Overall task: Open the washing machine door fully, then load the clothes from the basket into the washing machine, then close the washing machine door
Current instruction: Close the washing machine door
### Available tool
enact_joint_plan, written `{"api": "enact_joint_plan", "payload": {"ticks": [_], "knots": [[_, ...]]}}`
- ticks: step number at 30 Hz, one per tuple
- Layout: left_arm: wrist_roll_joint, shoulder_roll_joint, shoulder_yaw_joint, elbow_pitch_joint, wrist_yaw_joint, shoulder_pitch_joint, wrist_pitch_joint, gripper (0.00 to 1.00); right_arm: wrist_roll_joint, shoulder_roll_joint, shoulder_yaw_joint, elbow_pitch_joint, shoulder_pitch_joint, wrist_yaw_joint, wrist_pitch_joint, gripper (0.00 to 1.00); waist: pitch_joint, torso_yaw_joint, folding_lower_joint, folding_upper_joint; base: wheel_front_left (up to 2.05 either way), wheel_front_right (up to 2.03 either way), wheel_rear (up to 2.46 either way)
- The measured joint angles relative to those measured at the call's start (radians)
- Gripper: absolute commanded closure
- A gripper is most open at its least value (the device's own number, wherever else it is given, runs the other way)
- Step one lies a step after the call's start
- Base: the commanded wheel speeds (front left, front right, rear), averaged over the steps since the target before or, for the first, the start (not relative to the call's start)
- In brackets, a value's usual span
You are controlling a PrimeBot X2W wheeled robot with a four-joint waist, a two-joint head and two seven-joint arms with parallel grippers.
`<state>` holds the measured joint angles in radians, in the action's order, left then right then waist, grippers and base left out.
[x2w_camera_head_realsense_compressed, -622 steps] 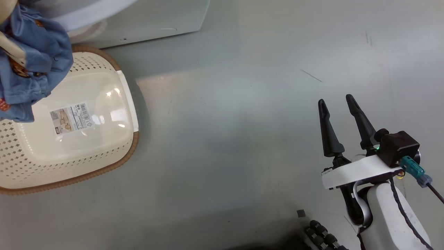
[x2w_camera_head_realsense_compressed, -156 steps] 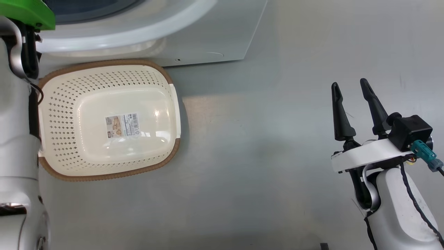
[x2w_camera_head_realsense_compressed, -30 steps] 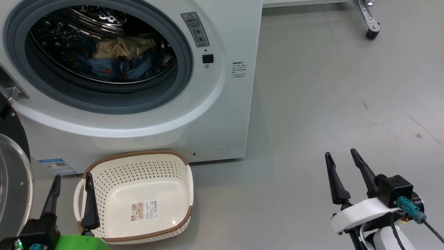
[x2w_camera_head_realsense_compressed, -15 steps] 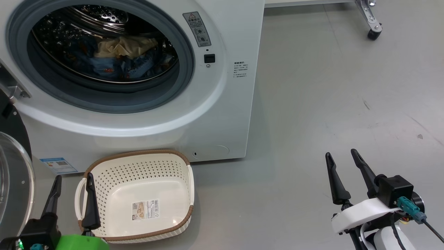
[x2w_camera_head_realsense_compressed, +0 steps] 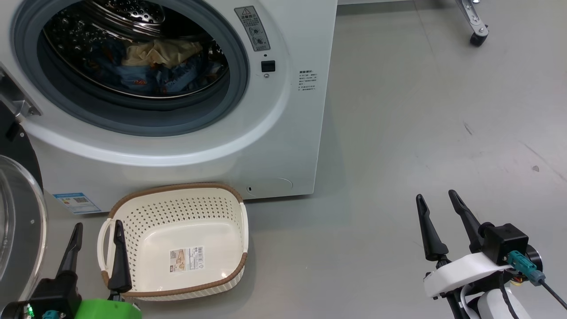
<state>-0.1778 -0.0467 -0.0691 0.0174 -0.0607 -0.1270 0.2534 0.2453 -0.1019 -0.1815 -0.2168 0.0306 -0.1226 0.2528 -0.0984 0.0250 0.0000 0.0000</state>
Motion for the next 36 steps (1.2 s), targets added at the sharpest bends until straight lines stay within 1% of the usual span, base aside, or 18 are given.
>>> {"api": "enact_joint_plan", "payload": {"ticks": [20,28,36], "knots": [[-0.003,0.000,0.010,-0.008,0.010,0.002,0.000,0.00,0.000,0.000,0.005,0.001,0.000,0.000,0.000,0.00,-0.005,-0.012,0.0000,0.0000,-0.96,0.96,0.00],[-0.003,0.000,0.028,-0.006,0.010,0.002,0.000,0.00,0.000,0.000,0.005,-0.001,0.000,0.000,0.000,0.00,0.001,-0.014,0.0000,0.0000,-0.49,0.49,0.00],[-0.003,0.000,0.027,-0.004,0.010,0.001,0.000,0.00,0.000,0.001,0.001,-0.003,0.000,0.000,0.000,0.00,0.012,-0.014,0.0000,0.0000,-0.16,0.16,0.00]]}}
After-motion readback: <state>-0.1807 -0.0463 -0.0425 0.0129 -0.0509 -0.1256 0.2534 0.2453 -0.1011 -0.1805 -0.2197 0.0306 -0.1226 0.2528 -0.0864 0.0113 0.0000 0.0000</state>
